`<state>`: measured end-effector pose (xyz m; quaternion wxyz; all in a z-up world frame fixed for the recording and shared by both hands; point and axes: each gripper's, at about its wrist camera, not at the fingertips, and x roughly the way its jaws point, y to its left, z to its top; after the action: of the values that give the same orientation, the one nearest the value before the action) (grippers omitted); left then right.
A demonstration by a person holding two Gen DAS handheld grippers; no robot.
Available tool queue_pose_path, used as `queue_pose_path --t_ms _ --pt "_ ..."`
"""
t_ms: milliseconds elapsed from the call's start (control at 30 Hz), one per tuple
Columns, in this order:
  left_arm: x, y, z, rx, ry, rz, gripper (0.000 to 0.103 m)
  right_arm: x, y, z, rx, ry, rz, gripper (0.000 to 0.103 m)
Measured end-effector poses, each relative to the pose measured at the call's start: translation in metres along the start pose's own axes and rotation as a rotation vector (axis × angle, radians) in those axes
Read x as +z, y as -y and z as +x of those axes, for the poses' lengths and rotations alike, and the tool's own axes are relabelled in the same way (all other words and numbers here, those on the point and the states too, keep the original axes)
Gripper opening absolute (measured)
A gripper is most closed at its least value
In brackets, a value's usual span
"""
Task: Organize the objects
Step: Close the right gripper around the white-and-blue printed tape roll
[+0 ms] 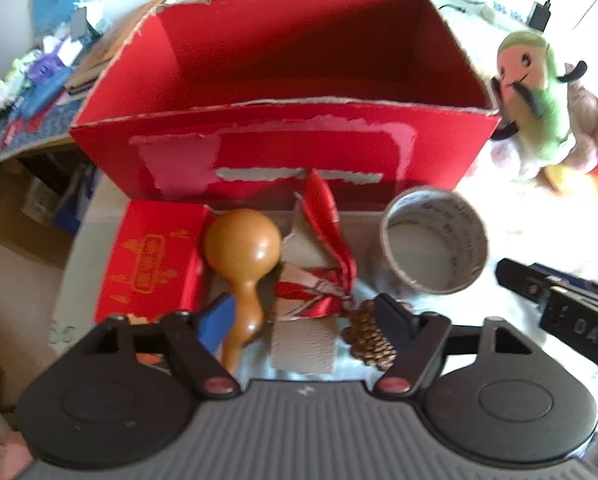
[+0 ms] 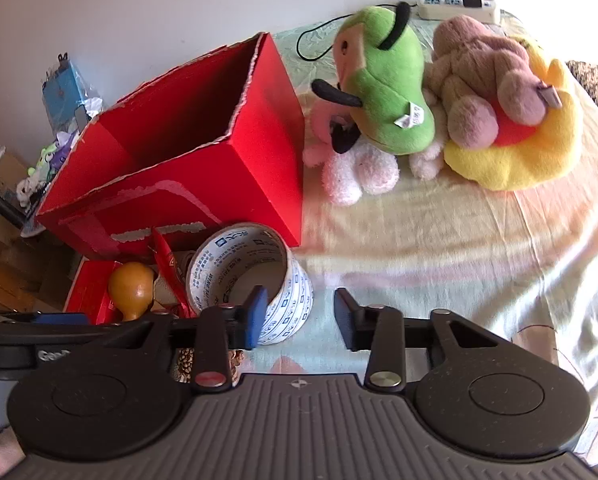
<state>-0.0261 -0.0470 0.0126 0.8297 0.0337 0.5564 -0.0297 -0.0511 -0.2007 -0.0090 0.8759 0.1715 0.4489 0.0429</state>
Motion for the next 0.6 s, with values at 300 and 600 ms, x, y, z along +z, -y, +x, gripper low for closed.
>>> queue_pose_path --t_ms 300,600 --pt "0.012 -0.002 0.002 -0.204 0.011 -0.003 0.041 0.009 0.001 0.011 0.041 0.011 0.044 0.032" --pt "0.033 0.005 0.025 -0.259 -0.001 0.081 0.020 0.013 -0.008 0.035 0.013 -0.015 0.053 0.026"
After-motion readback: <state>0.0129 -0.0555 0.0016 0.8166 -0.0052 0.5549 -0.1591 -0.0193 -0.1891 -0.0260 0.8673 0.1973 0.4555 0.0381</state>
